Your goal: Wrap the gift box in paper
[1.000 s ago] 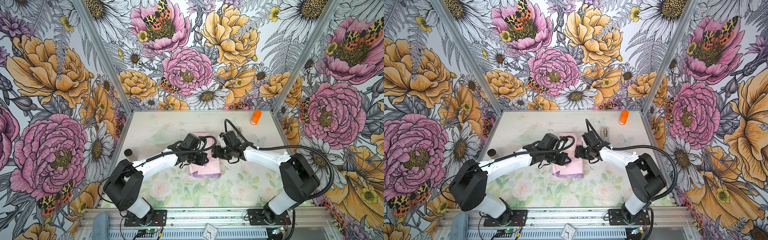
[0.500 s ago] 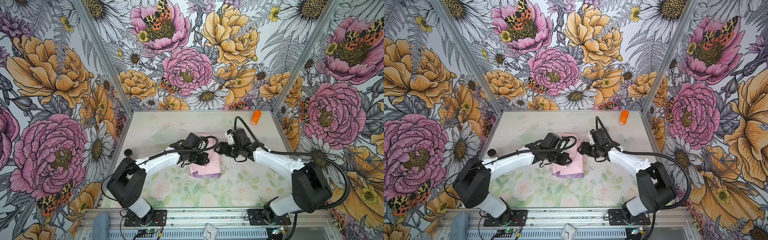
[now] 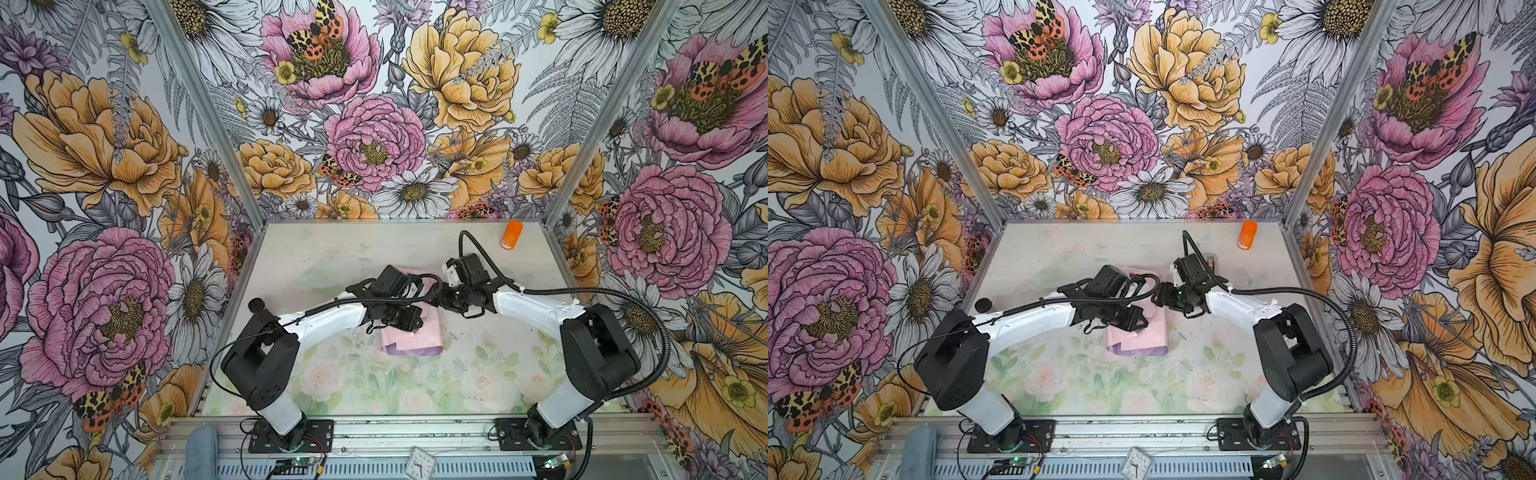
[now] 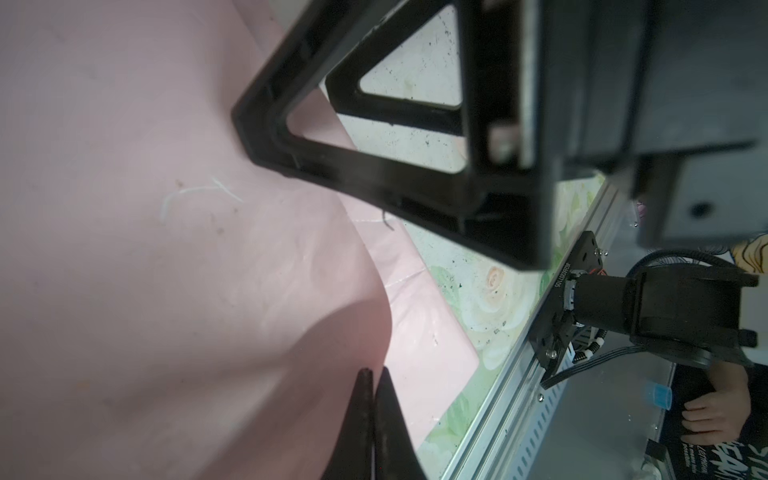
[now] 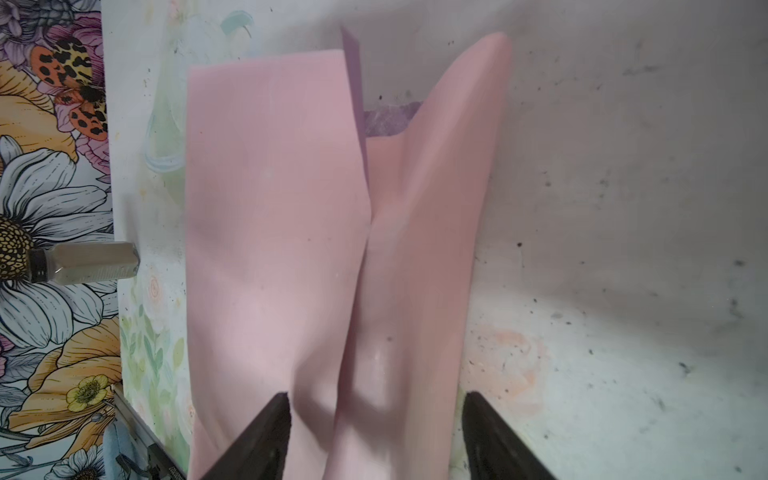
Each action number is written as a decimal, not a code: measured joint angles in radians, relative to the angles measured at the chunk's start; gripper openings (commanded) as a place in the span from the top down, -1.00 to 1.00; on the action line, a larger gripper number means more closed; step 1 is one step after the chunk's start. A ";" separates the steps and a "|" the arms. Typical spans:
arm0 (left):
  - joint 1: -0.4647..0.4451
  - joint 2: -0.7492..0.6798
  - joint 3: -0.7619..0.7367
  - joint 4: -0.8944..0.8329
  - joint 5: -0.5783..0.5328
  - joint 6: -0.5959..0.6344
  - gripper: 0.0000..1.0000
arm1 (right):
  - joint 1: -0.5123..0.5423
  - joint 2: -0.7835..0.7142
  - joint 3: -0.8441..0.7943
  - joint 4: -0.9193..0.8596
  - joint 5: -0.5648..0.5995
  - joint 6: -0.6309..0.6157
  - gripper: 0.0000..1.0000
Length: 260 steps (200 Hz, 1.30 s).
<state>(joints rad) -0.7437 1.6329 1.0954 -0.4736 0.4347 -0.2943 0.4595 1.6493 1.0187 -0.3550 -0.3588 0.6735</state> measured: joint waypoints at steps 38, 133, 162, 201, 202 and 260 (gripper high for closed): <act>0.002 -0.009 0.009 -0.002 -0.031 -0.026 0.18 | 0.000 0.014 0.000 0.017 0.010 -0.001 0.02; 0.256 -0.241 -0.207 0.112 -0.177 -0.367 -0.32 | 0.005 0.014 0.000 0.023 0.014 -0.001 -0.01; 0.246 -0.162 -0.238 0.172 -0.156 -0.415 -0.32 | 0.006 0.014 0.000 0.024 0.013 0.002 -0.02; 0.212 -0.087 -0.227 0.241 -0.150 -0.441 -0.31 | 0.009 0.014 0.000 0.024 0.013 0.024 -0.16; 0.211 -0.086 -0.227 0.241 -0.151 -0.441 -0.31 | 0.009 0.014 0.000 0.024 0.013 0.025 -0.16; 0.156 -0.040 -0.164 0.253 -0.151 -0.443 -0.29 | 0.013 0.013 0.000 0.032 -0.006 0.044 -0.30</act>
<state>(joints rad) -0.5880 1.5932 0.9314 -0.2211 0.2836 -0.7372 0.4728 1.6627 1.0183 -0.3229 -0.3653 0.7177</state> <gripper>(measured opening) 0.647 0.650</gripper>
